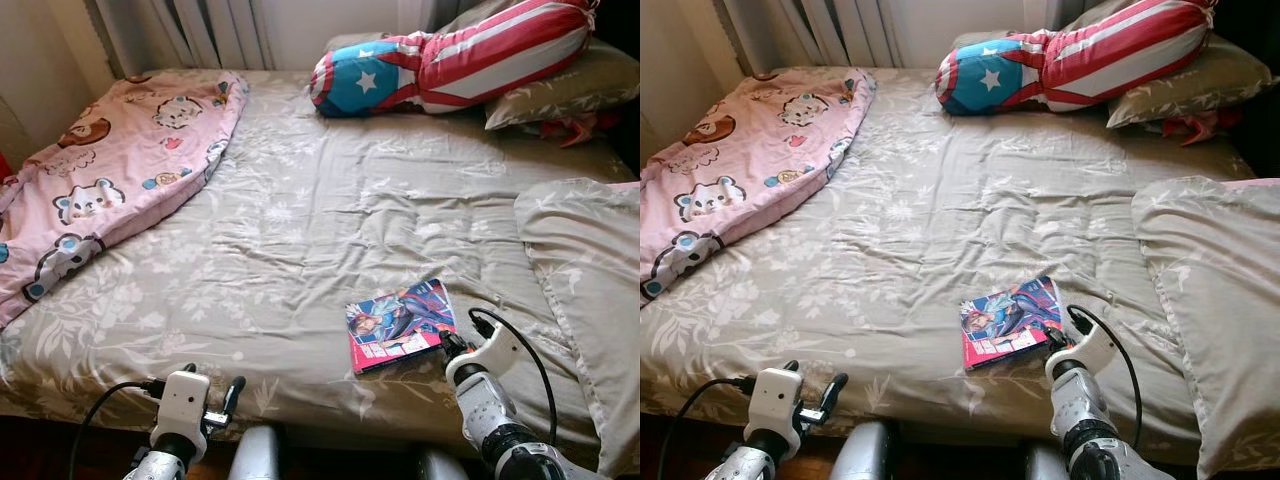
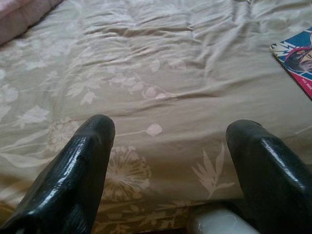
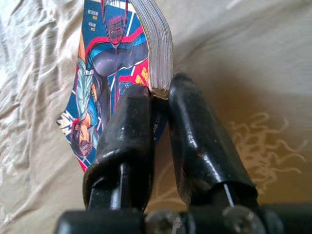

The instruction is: Clean up the room

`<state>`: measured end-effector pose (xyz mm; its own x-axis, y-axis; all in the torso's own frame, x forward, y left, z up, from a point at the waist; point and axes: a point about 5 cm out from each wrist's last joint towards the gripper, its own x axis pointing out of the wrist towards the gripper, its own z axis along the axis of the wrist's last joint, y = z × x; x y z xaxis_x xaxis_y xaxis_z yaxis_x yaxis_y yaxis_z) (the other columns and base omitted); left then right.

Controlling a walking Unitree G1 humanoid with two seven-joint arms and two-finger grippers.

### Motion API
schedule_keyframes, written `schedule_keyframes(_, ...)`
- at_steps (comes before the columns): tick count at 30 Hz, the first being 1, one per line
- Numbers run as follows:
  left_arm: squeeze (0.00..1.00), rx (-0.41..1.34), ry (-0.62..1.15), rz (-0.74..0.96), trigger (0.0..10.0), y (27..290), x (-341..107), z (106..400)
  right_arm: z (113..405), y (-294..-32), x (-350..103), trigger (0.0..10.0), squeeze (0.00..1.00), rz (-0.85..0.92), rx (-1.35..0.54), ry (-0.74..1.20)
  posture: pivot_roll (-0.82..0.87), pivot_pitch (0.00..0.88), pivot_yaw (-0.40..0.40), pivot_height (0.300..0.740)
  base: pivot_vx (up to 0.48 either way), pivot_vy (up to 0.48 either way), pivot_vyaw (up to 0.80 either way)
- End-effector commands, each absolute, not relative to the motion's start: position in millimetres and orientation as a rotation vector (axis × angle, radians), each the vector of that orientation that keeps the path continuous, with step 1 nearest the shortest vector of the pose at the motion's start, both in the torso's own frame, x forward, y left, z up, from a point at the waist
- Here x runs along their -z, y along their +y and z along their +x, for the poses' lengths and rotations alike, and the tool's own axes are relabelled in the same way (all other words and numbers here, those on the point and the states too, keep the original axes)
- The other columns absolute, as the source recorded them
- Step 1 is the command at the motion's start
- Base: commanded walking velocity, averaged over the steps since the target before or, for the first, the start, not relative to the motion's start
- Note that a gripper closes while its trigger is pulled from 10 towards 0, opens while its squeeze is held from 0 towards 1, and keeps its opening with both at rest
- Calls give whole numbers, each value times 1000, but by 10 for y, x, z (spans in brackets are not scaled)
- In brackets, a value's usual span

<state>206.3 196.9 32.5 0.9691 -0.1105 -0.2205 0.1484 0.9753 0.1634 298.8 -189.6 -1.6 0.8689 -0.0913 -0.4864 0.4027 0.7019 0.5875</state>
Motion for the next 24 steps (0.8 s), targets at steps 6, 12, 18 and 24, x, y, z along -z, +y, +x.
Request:
schedule_keyframes(6, 0, 129, 232, 197, 10000, 2004, -334, 2034, 2921, -1953, 71, 10000, 0, 744, 336, 456, 199, 132, 24, 619, 0, 0, 0)
schedule_keyframes(12, 0, 129, 241, 198, 10000, 1991, -321, 2037, 2905, -1940, 88, 10000, 776, 748, 335, 460, 202, 134, 26, 619, 0, 0, 0)
schedule_keyframes(18, 0, 131, 244, 195, 10000, 1985, -313, 2035, 2898, -1959, 91, 10000, 1000, 745, 352, 458, 201, 136, 30, 619, 0, 0, 0)
schedule_keyframes(24, 0, 137, 245, 191, 10000, 1967, -306, 2041, 2883, -2029, 90, 10000, 0, 737, 393, 450, 199, 133, 32, 619, 0, 0, 0)
